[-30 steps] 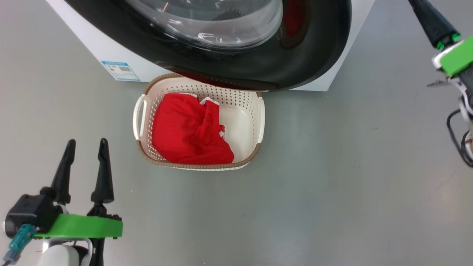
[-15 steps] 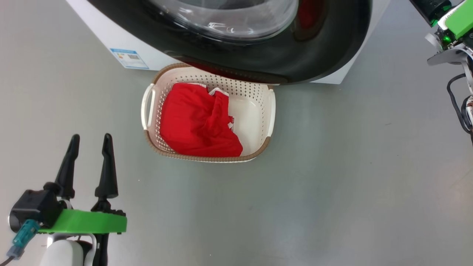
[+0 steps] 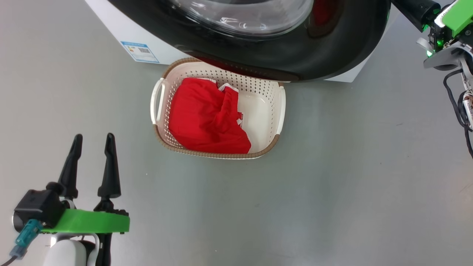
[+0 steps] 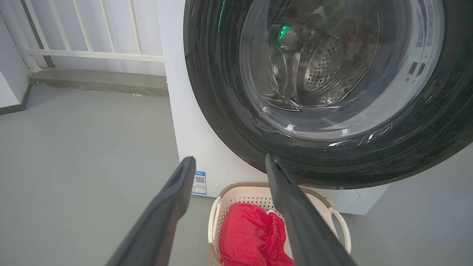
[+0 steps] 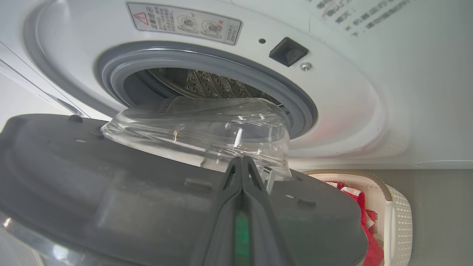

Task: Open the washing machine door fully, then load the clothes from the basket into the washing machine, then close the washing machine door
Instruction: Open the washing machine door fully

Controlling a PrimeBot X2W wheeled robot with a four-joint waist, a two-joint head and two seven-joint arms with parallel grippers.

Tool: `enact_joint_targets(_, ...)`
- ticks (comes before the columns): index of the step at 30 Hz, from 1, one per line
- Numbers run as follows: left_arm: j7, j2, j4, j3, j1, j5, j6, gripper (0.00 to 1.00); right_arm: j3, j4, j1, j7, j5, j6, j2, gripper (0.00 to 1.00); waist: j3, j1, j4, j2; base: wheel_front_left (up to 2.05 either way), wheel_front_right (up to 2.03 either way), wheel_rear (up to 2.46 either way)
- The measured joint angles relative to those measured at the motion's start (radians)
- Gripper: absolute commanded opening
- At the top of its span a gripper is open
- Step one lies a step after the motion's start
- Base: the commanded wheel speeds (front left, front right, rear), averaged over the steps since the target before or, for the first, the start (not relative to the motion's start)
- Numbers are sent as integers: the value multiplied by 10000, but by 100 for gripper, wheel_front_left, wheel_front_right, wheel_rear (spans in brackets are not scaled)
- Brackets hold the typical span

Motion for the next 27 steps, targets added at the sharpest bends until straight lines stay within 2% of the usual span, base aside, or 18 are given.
enact_joint_targets(14, 0, -40, 151, -4, 6, 0, 0, 100, -257, 709, -191, 1083, 755, -2, 268, 0, -193, 0, 105, 0, 0, 0, 0)
enact_joint_targets(18, 0, -38, 184, 4, 27, 0, 0, 100, -240, 924, -117, 1718, 1074, -2, 403, 0, -441, 0, 66, 0, 0, 0, 0)
enact_joint_targets(27, 0, -15, 290, 12, 285, 4, 0, 100, -10, 566, 655, 2522, 1317, -2, 690, 0, -963, 0, -37, 0, 0, 0, 0)
